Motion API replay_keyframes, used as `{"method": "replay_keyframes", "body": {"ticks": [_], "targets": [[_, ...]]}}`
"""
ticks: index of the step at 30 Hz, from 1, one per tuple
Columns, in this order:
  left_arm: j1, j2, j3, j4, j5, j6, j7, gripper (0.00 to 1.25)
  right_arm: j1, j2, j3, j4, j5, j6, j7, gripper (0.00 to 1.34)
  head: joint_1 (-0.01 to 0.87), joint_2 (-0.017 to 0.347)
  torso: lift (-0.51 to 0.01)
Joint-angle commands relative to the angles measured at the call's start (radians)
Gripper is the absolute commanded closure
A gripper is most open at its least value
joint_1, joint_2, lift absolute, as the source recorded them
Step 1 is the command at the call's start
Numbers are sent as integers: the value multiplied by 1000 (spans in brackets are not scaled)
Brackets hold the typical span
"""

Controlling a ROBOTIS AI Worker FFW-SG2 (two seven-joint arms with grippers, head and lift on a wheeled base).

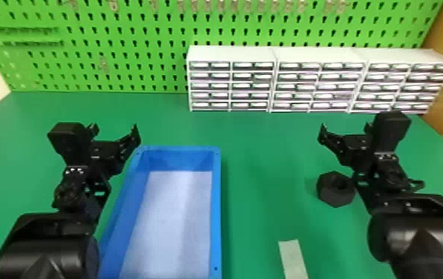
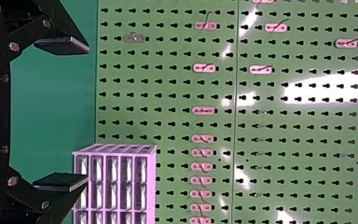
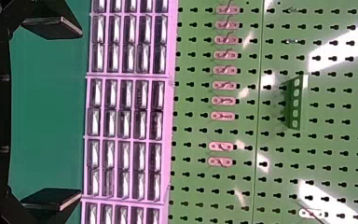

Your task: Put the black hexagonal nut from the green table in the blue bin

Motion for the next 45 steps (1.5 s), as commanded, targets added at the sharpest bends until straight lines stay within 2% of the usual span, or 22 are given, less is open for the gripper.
{"method": "replay_keyframes", "body": {"ticks": [1,27,36,45], "targets": [[2,0,0,0,0,0,0,294,3,2,-1,0,0,0,0,104,686,51,-96],[3,0,1,0,3,0,0,305,0,2,-9,-1,-5,26,0,104,686,51,-96],[5,0,3,0,3,0,0,305,-34,-5,-46,-9,12,153,74,104,686,51,-96],[3,0,1,0,3,0,0,305,-112,-43,-41,-21,55,393,123,104,686,51,-96]]}}
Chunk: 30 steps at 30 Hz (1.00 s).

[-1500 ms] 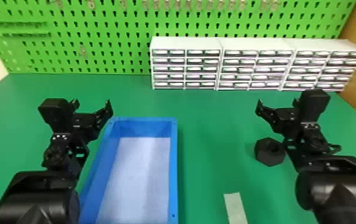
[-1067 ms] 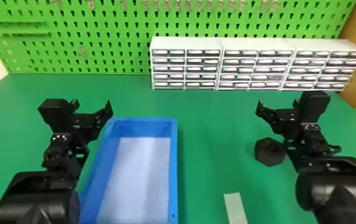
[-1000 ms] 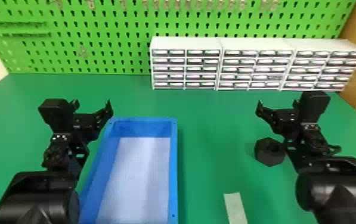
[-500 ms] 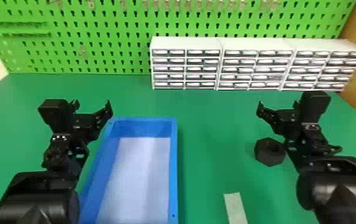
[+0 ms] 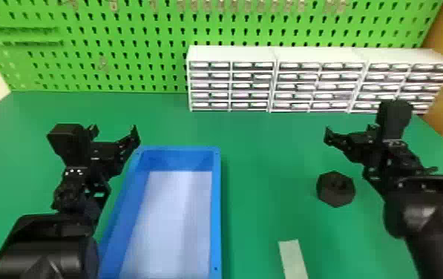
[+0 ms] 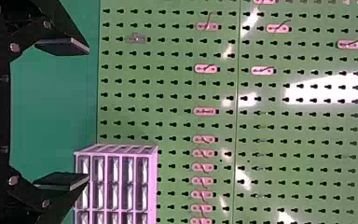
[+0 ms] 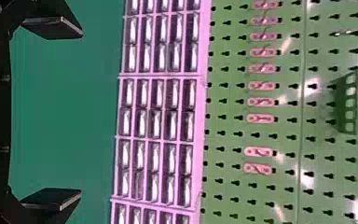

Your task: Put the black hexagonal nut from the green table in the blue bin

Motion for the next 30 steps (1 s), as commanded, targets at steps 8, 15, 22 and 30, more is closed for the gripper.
{"method": "replay_keyframes", "body": {"ticks": [8,15,22,30], "targets": [[-2,0,-3,0,0,0,0,305,-132,-63,24,-1,78,347,66,105,686,51,-96],[-3,0,-6,0,-2,0,0,305,-224,-96,45,51,157,494,181,105,686,51,-96],[-5,0,-7,0,-2,0,0,305,-306,-121,82,139,230,592,308,105,686,51,-96],[-8,0,-9,2,-5,0,0,305,-386,-124,114,294,361,608,480,105,686,51,-96]]}}
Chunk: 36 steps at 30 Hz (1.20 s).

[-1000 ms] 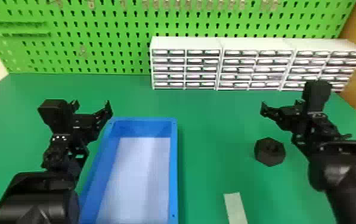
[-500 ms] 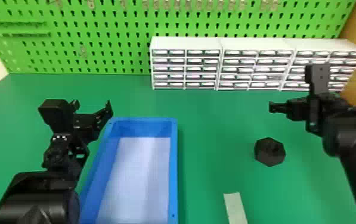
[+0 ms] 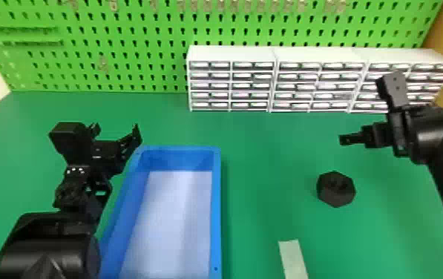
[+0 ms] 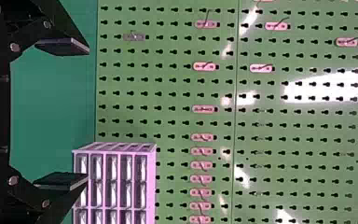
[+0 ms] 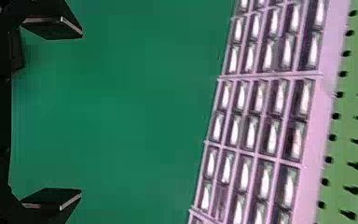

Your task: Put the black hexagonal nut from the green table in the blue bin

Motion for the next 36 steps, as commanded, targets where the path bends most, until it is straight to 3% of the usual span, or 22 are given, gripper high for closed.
{"method": "replay_keyframes", "body": {"ticks": [1,11,25,36], "targets": [[-2,0,-1,2,-2,0,0,305,-47,0,20,100,76,0,62,105,686,51,-96],[-3,0,-2,2,-3,0,0,305,-111,3,82,239,178,-43,154,105,686,51,-96],[-2,0,-2,3,-5,0,0,305,-172,24,108,419,267,-115,188,105,686,51,-96],[-2,0,-4,6,-5,0,0,305,-175,34,89,482,285,-132,202,105,686,51,-96]]}}
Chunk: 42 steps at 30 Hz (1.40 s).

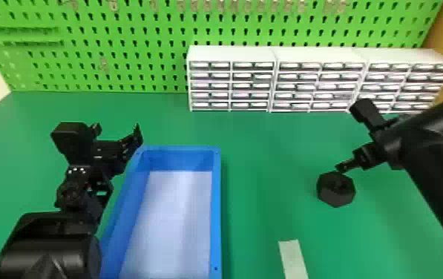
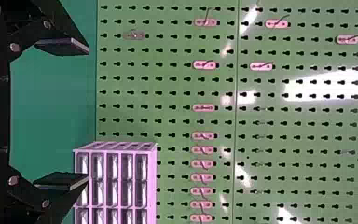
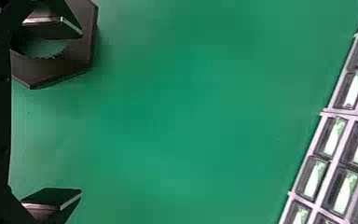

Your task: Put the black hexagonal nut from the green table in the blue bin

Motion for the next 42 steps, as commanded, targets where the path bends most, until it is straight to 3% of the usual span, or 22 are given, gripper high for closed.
{"method": "replay_keyframes", "body": {"ticks": [1,42], "targets": [[0,0,-2,2,0,0,0,305,-2,5,-8,24,9,-4,4,105,686,51,-96],[-6,0,-8,8,2,0,0,314,0,20,-40,105,11,-41,-8,153,686,51,-96]]}}
